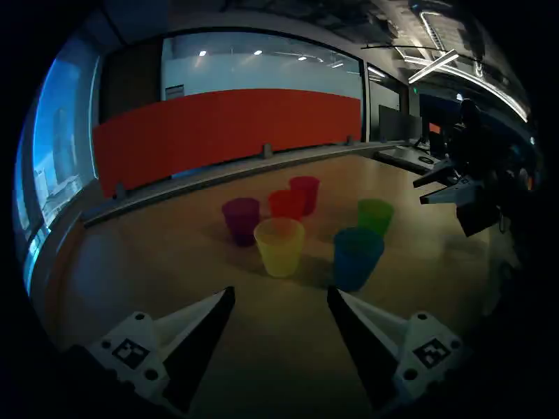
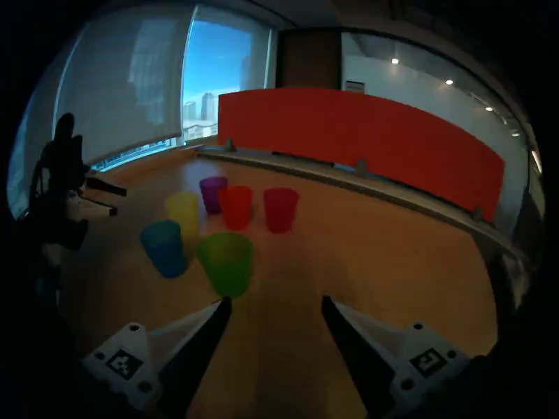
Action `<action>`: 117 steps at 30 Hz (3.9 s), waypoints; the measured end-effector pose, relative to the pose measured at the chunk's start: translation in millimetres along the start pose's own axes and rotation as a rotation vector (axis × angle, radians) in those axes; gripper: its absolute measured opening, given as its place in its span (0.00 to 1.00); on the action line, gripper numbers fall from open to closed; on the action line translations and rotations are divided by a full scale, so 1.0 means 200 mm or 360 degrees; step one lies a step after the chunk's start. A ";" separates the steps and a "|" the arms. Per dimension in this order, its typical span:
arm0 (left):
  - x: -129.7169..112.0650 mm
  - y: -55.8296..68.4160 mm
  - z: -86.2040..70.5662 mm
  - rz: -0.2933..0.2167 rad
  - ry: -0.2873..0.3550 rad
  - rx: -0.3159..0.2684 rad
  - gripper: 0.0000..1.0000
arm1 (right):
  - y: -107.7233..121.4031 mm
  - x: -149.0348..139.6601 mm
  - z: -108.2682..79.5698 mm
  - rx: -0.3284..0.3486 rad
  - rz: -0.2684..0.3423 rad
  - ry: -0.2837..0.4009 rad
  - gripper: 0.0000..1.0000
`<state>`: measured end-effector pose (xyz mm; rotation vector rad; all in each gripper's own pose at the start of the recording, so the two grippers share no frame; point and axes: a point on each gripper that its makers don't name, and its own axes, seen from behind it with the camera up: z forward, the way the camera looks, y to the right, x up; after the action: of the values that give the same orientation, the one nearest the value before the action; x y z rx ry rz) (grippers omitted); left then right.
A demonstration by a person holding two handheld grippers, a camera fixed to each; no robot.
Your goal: Pour water
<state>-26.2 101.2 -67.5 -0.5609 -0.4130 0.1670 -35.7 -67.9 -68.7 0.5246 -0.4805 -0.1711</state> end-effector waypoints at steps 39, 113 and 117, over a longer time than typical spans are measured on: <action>0.45 -0.40 -0.16 -0.0247 0.0652 0.0652 0.98 | 0.39 0.43 -0.20 -0.0869 0.0197 0.0651 0.99; 0.11 -0.60 -0.02 -0.0262 0.0659 0.0873 0.98 | 0.45 0.46 -0.22 -0.0968 0.0234 0.0606 0.99; 0.11 -0.60 -0.02 -0.0263 0.0659 0.0872 0.98 | 0.46 0.46 -0.23 -0.0974 0.0224 0.0622 0.99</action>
<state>0.3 5.3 2.2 -0.0131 -0.0004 -0.0013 70.8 5.5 -18.5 -0.0808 -0.0666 -0.0701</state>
